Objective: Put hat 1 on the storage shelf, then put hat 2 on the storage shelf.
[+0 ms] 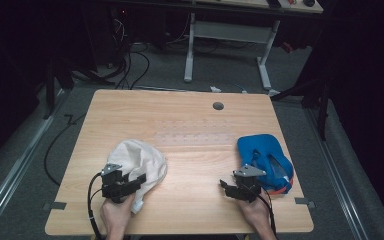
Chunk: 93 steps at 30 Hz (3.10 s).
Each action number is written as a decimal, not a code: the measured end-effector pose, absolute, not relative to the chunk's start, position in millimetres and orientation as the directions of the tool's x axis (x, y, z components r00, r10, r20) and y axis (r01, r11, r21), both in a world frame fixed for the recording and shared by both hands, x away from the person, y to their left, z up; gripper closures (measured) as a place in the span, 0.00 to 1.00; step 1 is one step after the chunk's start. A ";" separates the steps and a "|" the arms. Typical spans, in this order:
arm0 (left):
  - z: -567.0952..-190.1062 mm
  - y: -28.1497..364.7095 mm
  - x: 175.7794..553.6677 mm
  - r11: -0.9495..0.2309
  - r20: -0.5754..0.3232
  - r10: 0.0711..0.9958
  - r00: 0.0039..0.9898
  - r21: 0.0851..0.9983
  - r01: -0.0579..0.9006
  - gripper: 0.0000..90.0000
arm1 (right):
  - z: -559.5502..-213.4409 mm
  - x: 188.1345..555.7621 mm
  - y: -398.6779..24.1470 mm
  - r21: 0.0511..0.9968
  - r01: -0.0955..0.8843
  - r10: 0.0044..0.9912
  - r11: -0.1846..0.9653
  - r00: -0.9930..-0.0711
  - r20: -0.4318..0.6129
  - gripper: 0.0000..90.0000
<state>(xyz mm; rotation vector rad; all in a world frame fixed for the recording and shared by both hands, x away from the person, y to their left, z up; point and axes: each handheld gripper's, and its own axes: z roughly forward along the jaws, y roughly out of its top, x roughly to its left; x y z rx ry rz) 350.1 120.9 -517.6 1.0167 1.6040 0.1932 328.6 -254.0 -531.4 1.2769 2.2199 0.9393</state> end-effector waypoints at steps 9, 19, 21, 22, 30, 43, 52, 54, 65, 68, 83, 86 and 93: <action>-516.5 121.4 347.9 0.602 -0.745 0.661 0.091 0.599 0.528 0.70 | -531.4 328.6 -254.0 0.725 0.591 0.868 0.354 -0.496 -0.019 0.39; -512.9 125.0 344.8 0.603 -0.774 0.617 0.143 0.581 0.546 0.86 | -531.4 328.6 -254.0 0.725 0.591 0.868 0.353 -0.496 -0.019 0.39; -511.2 125.9 344.3 0.601 -0.774 0.614 0.153 0.585 0.544 0.89 | -531.4 328.6 -254.0 0.725 0.591 0.868 0.353 -0.496 -0.019 0.39; -510.8 126.2 344.2 0.602 -0.775 0.613 0.155 0.585 0.543 0.90 | -531.3 328.6 -254.0 0.725 0.591 0.868 0.354 -0.496 -0.019 0.39; -504.8 125.7 344.8 0.557 -0.743 0.642 0.188 0.621 0.552 0.92 | -531.4 328.6 -253.9 0.725 0.591 0.869 0.353 -0.495 -0.019 0.39; -498.9 130.3 346.6 0.550 -0.738 0.645 0.198 0.629 0.549 0.92 | -531.4 328.8 -253.9 0.725 0.591 0.868 0.353 -0.495 -0.019 0.39; -489.6 134.1 349.1 0.525 -0.716 0.663 0.220 0.653 0.545 0.92 | -531.4 328.9 -253.9 0.725 0.592 0.869 0.352 -0.495 -0.019 0.39; -487.6 135.0 349.8 0.514 -0.708 0.669 0.229 0.662 0.546 0.92 | -531.4 328.9 -253.9 0.725 0.591 0.869 0.353 -0.495 -0.019 0.39; -473.0 138.5 357.1 0.475 -0.677 0.692 0.251 0.689 0.547 0.93 | -531.3 328.9 -253.7 0.725 0.593 0.869 0.352 -0.494 -0.018 0.39; -467.0 139.0 360.1 0.461 -0.666 0.699 0.260 0.698 0.549 0.92 | -531.4 329.0 -253.7 0.725 0.591 0.869 0.352 -0.495 -0.019 0.39; -434.4 132.8 380.6 0.400 -0.618 0.722 0.311 0.740 0.541 0.92 | -531.3 330.5 -253.4 0.725 0.593 0.871 0.351 -0.492 -0.019 0.39; -428.3 130.7 386.9 0.386 -0.607 0.727 0.319 0.747 0.542 0.92 | -531.3 330.6 -253.4 0.725 0.593 0.871 0.351 -0.492 -0.019 0.39; -414.1 124.9 401.3 0.341 -0.569 0.749 0.341 0.771 0.538 0.92 | -531.3 330.5 -253.4 0.724 0.594 0.871 0.350 -0.491 -0.018 0.39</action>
